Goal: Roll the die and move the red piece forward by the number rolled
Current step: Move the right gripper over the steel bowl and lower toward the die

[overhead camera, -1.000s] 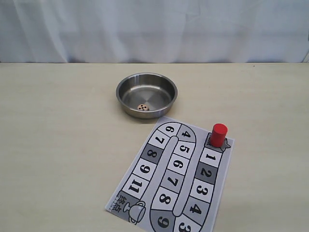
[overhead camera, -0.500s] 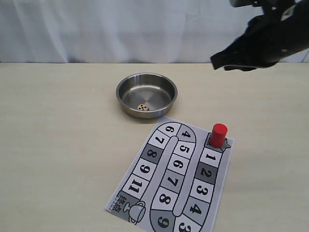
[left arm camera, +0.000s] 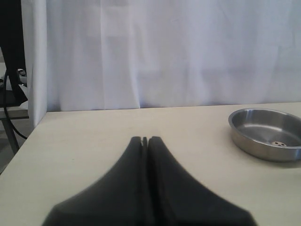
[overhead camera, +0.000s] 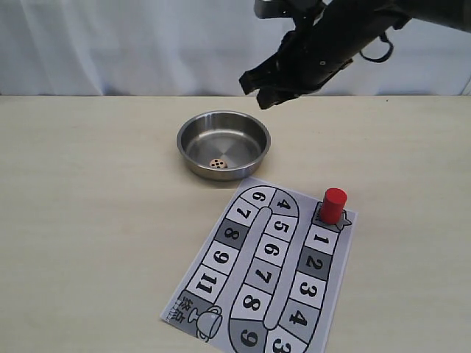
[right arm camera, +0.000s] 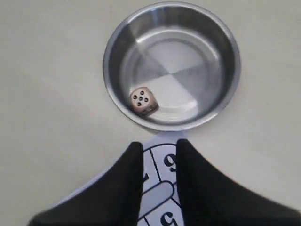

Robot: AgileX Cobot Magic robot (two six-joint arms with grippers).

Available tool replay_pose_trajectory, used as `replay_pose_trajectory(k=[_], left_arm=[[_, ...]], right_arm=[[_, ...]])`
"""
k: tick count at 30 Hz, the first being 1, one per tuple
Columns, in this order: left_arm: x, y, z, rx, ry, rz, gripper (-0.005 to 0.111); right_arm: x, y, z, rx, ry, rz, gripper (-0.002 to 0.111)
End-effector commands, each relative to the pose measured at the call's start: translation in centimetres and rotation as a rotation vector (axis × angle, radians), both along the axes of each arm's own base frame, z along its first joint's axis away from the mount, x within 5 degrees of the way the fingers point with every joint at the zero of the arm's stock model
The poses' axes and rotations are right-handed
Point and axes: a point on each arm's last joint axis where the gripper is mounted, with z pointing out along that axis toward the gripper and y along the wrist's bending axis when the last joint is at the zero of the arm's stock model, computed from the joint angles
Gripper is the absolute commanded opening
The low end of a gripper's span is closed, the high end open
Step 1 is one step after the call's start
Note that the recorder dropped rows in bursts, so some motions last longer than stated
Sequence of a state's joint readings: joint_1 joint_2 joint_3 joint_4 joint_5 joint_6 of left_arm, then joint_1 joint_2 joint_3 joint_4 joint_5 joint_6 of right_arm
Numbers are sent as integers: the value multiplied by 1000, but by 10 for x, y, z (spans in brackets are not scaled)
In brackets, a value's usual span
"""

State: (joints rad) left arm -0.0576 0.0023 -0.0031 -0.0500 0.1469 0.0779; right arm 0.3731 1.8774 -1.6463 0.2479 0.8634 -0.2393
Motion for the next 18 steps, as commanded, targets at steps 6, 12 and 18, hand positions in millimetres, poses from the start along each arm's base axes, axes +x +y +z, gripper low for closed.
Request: replay_pose_trajectory(k=[6, 12, 18], left_arm=[[0, 0, -1, -10, -3, -2, 0], [0, 0, -1, -10, -3, -2, 0], [0, 0, -1, -10, -3, -2, 0]], right_arm=[[31, 53, -40, 11, 35, 116, 54], [62, 70, -78, -7, 106, -85, 54], [73, 79, -103, 40, 146, -132, 54]])
